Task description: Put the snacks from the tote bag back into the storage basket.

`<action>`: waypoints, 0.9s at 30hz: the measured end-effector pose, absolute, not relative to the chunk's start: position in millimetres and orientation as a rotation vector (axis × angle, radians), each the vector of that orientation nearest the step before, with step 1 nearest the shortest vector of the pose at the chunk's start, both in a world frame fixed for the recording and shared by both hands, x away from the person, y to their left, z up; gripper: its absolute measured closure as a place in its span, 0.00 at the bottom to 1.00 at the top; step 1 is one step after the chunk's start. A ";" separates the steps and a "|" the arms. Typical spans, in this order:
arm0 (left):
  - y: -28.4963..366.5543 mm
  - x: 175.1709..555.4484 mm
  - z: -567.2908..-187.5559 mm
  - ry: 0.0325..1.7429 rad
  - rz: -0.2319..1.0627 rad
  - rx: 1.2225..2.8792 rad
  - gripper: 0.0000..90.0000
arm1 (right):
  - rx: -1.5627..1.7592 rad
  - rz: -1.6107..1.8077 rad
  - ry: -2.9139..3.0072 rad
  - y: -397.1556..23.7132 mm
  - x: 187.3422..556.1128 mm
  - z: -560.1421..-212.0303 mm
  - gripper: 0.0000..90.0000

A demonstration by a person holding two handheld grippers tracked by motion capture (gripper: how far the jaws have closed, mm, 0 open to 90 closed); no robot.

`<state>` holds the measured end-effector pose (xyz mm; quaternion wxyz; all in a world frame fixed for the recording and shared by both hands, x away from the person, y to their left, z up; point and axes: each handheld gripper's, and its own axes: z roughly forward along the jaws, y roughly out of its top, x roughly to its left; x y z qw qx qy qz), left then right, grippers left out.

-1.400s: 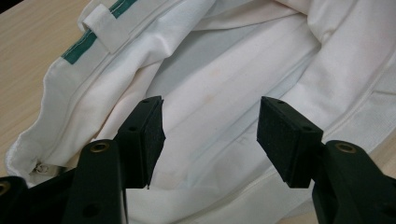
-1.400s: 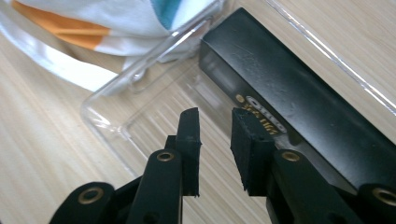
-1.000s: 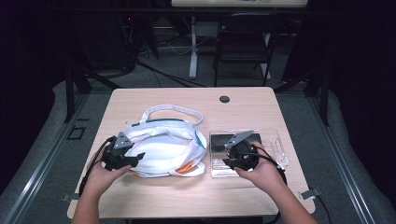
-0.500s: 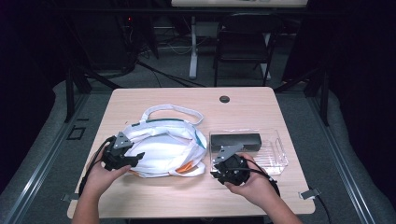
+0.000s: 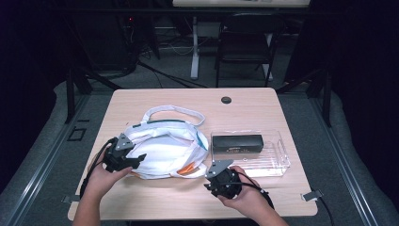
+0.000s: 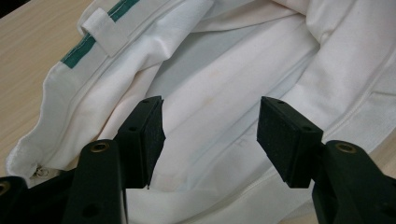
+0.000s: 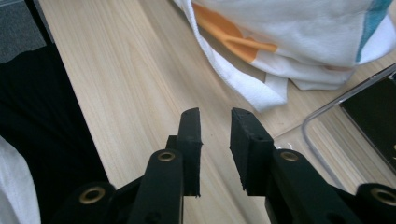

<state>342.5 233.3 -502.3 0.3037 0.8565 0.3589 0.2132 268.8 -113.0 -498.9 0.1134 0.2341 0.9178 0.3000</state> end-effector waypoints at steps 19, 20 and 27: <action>231.0 342.8 -504.5 0.945 0.564 2.279 0.46 | 0.730 0.937 2.685 -114.9 268.0 -530.0 0.80; 231.0 342.8 -504.5 0.945 0.564 2.279 0.46 | 0.730 0.937 2.685 -114.9 268.0 -530.0 0.80; 229.9 343.0 -505.7 0.941 0.570 2.290 0.46 | 0.757 0.952 2.676 -114.3 266.8 -538.4 0.72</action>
